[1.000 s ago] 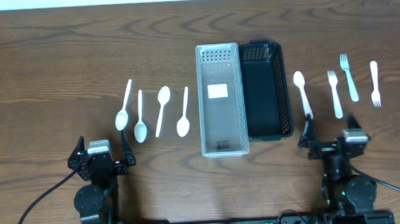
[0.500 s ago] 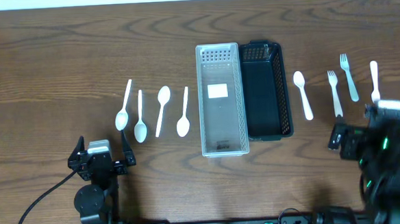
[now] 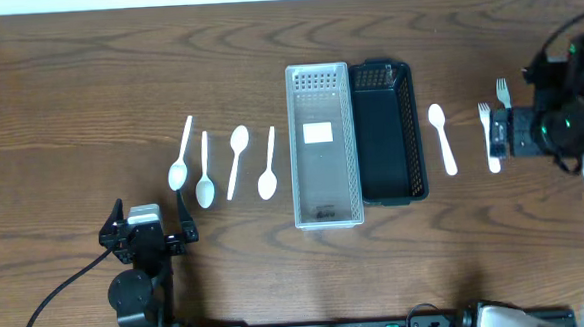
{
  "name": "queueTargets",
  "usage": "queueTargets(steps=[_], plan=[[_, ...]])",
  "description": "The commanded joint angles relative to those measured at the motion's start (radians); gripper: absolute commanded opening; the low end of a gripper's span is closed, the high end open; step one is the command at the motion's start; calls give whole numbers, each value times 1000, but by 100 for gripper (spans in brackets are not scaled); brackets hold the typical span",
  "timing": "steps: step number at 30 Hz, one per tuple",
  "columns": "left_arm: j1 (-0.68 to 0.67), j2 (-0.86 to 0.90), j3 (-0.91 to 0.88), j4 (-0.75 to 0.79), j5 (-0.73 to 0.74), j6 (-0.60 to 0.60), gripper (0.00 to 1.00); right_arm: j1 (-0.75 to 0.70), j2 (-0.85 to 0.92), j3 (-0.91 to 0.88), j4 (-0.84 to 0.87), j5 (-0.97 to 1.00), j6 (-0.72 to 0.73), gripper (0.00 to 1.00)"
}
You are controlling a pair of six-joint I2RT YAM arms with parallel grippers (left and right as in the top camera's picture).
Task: Pack container
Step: 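Move the right gripper over the white spoon on the right, then grasp the white spoon with the right gripper and lift it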
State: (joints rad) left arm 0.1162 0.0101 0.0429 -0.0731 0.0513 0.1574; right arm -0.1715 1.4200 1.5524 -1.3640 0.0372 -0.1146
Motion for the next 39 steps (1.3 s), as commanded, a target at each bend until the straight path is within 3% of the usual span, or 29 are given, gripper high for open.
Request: queueTargets(steps=[1,13,18,26,39], plan=[[3,-6,-29,-14,0,10,98,-9,87,13,34,18,-18,99],[3,-6,-29,-14,0,10,98,-8,383,12,173,29,-86,99],[3,-6,-29,-14,0,10,98,6,484,12,241,-69,-222,99],[3,-6,-29,-14,0,10,98,49,614,12,318,-63,-223,99],[3,-6,-29,-14,0,10,98,94,686,8,357,8,-192,99]])
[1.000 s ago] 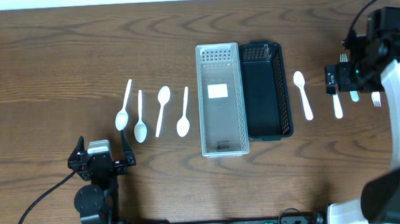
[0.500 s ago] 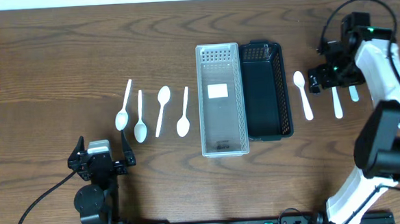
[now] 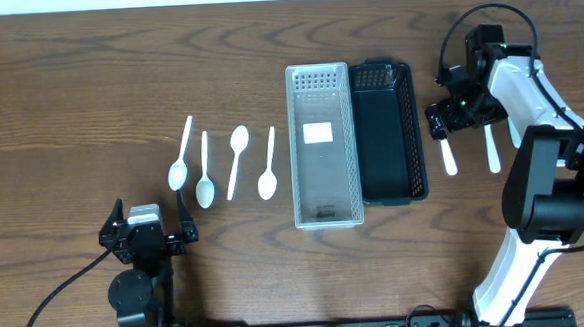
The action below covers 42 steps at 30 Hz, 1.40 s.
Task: Pack container
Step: 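Grasp the white spoon with the right gripper and lift it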
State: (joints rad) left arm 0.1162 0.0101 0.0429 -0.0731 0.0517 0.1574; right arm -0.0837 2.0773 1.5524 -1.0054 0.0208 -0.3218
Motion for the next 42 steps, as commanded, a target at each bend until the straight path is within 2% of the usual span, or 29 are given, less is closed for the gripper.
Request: queueTargets(steps=[1,22,31,42], plan=[[3,-6,-29,-14,0,10,98,6,34,8,-2,24,23,99],[3,-6,-29,-14,0,10,98,19,71,-14,55,33,136,99],[3,-6,-29,-14,0,10,98,26,71,-38,71,31,292,99],[3,-6,-29,-14,0,10,98,39,71,-138,132,28,261,99]])
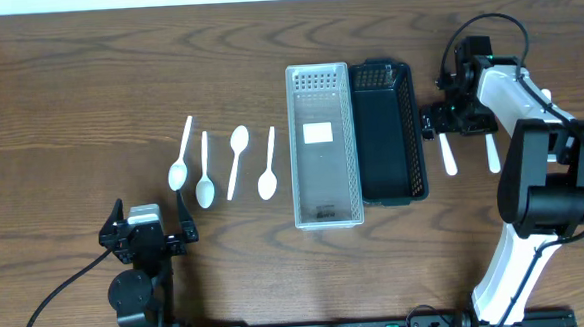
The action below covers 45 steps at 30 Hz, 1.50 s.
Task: Pack container
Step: 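Grasp the white spoon with the right gripper and lift it, then carry the spoon left and drop it into the black basket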
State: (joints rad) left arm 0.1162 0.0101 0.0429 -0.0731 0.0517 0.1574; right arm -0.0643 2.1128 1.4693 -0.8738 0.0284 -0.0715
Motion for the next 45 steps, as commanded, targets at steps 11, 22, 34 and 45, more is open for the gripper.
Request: queueTargets(steps=[11,22,34,45], plan=[[3,-6,-29,-14,0,10,98,17,35,-60,16,24,11,38],[3,-6,-29,-14,0,10,98,17,35,-56,19,28,12,1],[3,-6,-29,-14,0,10,98,19,34,325,-298,27,20,1],[3,-6,-29,-14,0,10,98,121,34,882,-687,-120,197,1]])
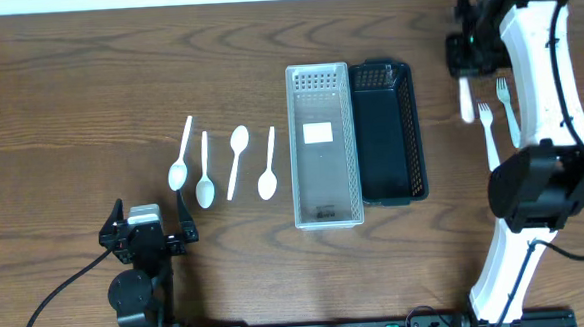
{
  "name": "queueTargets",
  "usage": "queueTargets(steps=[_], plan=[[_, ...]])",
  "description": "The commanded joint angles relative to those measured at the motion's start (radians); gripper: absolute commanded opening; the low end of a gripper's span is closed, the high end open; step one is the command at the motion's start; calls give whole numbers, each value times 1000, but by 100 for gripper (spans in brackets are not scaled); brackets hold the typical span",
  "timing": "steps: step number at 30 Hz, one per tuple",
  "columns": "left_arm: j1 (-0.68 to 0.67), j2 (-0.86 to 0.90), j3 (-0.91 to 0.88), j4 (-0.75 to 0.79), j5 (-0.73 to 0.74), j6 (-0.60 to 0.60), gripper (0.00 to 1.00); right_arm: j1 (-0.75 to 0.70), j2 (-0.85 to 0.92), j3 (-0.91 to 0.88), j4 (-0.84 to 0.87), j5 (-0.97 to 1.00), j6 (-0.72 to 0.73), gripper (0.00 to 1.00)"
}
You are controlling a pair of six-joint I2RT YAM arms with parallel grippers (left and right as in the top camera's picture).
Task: Pack container
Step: 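Carry the spoon left and drop it into the black basket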
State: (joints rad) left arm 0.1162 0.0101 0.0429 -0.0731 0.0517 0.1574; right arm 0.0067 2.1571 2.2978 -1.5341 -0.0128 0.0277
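A clear plastic tray (327, 214) and a black tray (417, 147) lie side by side mid-table. My right gripper (463, 66) is raised over the far right, shut on a white spoon (465, 102) that hangs down from it. Two white forks (490, 138) (508, 112) rest on the wood just right of that spoon. Left of the clear tray lie several white spoons (237, 161) in a row. My left gripper (145, 231) sits open near the front left edge, holding nothing.
The right arm's white links (538, 80) stretch from the front right up across the right side of the table. A white label (317, 133) lies on the clear tray's floor.
The right gripper was down at the spoon right of the black tray. It now holds that spoon lifted, farther back and to the right. The left arm is unchanged.
The right gripper was first at the far right by the forks. It then stood over the lone spoon beside the black tray, then low on its bowl end. Now the spoon is off the table in the gripper.
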Motion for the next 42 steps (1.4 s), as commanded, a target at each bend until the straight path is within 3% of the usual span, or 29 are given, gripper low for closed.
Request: queueTargets(steps=[1,10,15,20,23,25,29,37,42], plan=[[3,-6,-29,-14,0,10,98,65,-10,58,-33,-88,121,1],[3,-6,-29,-14,0,10,98,231,-10,-55,9,-62,230,1],[3,-6,-29,-14,0,10,98,253,-10,-157,77,-47,272,2],[3,-6,-29,-14,0,10,98,256,-10,-262,119,-46,272,9],[3,-6,-29,-14,0,10,98,256,-10,-296,132,-47,272,26],[3,-6,-29,-14,0,10,98,256,-10,-299,130,-46,270,47],[3,-6,-29,-14,0,10,98,256,-10,-298,128,-43,259,98],[3,-6,-29,-14,0,10,98,145,-13,-190,29,98,175,99],[3,-6,-29,-14,0,10,98,-15,-13,-132,-55,117,-81,99]])
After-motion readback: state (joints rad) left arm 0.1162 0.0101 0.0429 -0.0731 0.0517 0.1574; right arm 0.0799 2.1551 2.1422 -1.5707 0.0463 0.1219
